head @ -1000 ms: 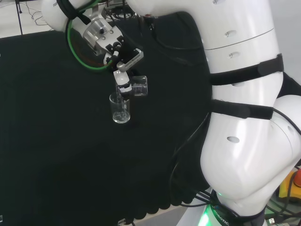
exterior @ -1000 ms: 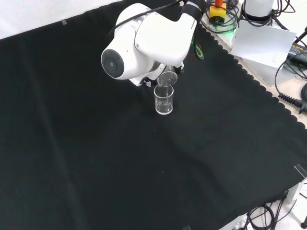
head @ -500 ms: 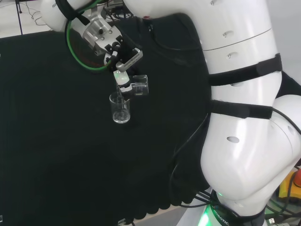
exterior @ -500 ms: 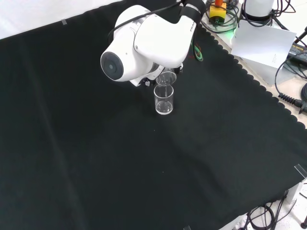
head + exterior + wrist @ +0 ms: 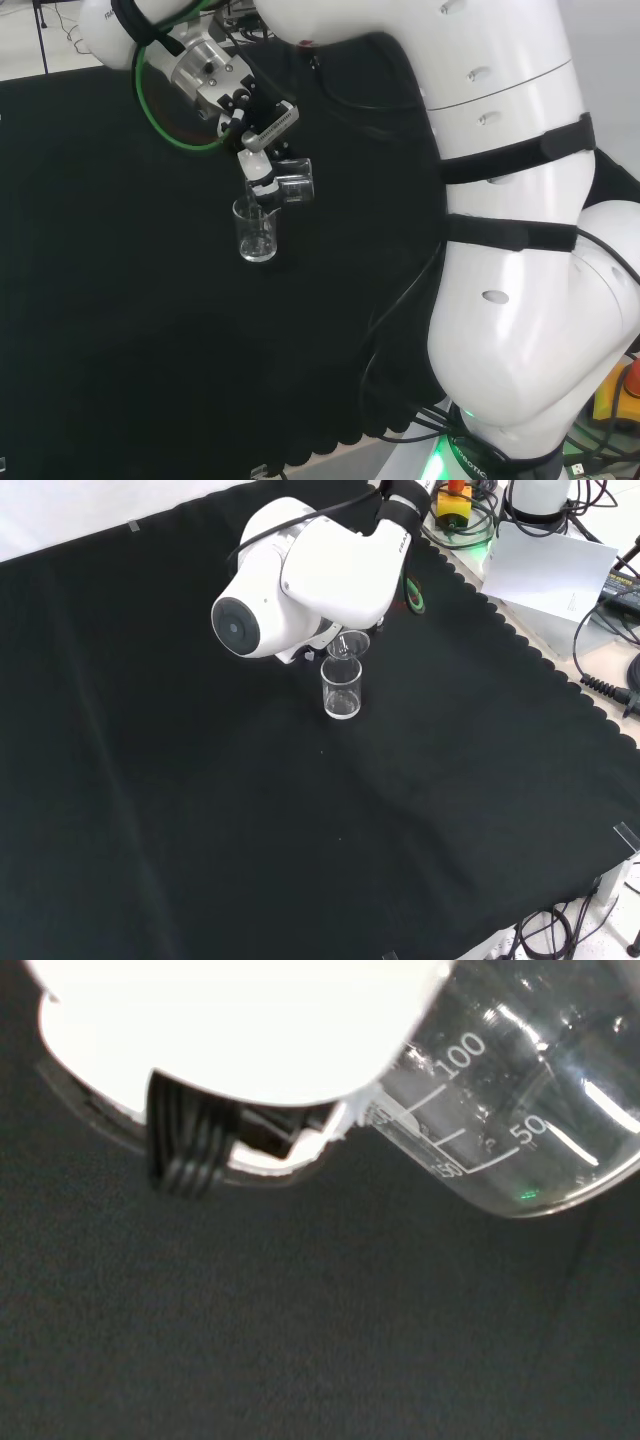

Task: Pour the water from the handheld beaker into the one on the table.

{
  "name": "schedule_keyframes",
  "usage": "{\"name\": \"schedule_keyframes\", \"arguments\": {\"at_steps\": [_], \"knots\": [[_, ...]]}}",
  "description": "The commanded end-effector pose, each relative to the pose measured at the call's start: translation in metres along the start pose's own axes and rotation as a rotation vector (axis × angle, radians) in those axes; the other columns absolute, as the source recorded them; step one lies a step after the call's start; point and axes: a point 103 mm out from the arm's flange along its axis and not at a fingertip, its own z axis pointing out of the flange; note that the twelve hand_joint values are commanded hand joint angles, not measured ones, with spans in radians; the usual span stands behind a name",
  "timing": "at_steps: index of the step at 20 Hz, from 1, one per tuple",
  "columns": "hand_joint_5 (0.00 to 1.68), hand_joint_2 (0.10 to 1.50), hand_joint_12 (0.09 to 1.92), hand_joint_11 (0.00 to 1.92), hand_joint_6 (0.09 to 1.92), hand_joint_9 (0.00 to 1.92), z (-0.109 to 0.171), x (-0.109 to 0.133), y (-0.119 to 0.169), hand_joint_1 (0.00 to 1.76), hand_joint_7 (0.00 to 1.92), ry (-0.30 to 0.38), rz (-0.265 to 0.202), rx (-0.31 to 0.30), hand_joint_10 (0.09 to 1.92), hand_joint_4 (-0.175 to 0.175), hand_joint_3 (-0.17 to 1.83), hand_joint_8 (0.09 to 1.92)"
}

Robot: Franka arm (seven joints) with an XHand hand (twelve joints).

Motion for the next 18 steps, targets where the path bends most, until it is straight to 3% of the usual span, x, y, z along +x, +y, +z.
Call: {"name": "schedule_keyframes", "arguments": {"at_steps": [1, 18], "knots": [[1.15, 0.46, 0.85, 1.14, 0.97, 1.48, -0.0001, 0.0012, -0.0012, 1.32, 1.35, -0.004, -0.002, 0.003, 0.89, -0.149, 1.06, 0.89], [1.15, 0.46, 0.85, 1.14, 0.97, 1.48, 0.0007, -0.0016, 0.0009, 1.32, 1.34, -0.002, -0.006, -0.001, 0.89, -0.146, 1.06, 0.9]]}}
